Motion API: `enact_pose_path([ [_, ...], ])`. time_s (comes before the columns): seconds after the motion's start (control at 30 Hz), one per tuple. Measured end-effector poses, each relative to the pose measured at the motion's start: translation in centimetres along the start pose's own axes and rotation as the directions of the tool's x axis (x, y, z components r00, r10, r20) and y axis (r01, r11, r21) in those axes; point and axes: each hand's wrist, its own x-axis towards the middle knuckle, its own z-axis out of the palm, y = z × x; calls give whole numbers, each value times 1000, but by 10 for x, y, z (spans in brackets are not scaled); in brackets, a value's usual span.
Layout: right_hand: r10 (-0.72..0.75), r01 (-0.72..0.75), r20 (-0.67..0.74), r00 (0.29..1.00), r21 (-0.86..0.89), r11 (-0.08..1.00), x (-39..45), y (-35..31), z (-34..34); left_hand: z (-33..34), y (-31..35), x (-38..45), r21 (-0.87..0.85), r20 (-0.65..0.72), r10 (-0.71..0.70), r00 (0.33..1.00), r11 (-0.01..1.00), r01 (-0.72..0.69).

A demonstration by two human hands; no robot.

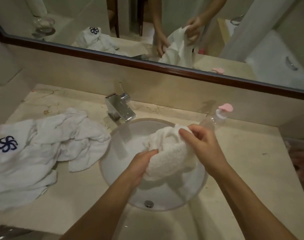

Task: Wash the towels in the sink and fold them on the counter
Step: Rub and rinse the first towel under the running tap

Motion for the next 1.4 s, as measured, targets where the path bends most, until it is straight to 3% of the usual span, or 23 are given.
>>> enact_pose_path([
  [0.1, 128, -120, -47, 991, 141, 983, -6, 13, -29, 5, -7, 8, 27, -56, -15, 998, 999, 17],
  [0.27, 227, -209, -76, 971, 191, 959, -19, 33, -67, -17, -23, 19, -395, -170, -115, 979, 918, 40],
  [0.37, 282, -260, -45, 958, 271, 927, -25, 41, -76, -21, -24, 15, -428, -60, -239, 969, 883, 191],
  [0.47, 321, -255, -90, 943, 425, 868, -22, 52, -75, -13, -20, 4, -257, 171, -342, 924, 890, 377],
  [0.57, 370, -320, -73, 926, 369, 873, -11, 67, -67, 11, 0, 5, -190, 86, -152, 985, 968, 166],
  [0.67, 481, -481, 18, 877, 80, 873, -4, 94, -57, 53, 31, 12, -132, -10, 127, 992, 983, -127],
  [0.73, 520, -505, 31, 853, -199, 840, -1, 112, -54, 81, 46, 15, -179, 22, 187, 982, 967, -180],
  [0.77, 508, -485, -1, 861, -304, 820, 1, 116, -55, 93, 51, 17, -202, 40, 187, 981, 963, -176],
  [0.83, 387, -423, -172, 906, -325, 846, 7, 115, -69, 112, 59, 25, -192, 69, 178, 982, 968, -161],
  [0.93, 37, -203, -493, 869, -286, 937, 29, 97, -108, 139, 73, 41, -208, 77, 192, 978, 963, -172],
  [1.03, -184, -34, -389, 903, -492, 870, 63, 82, -138, 169, 91, 61, -290, 88, 187, 978, 944, -155],
  [1.2, -161, 34, -110, 981, -716, 698, 90, 104, -134, 192, 104, 86, -401, 190, 97, 977, 916, -13],
  [1.4, -268, 65, -127, 955, -791, 608, 86, 136, -123, 197, 103, 95, -440, 245, 103, 964, 898, 16],
])
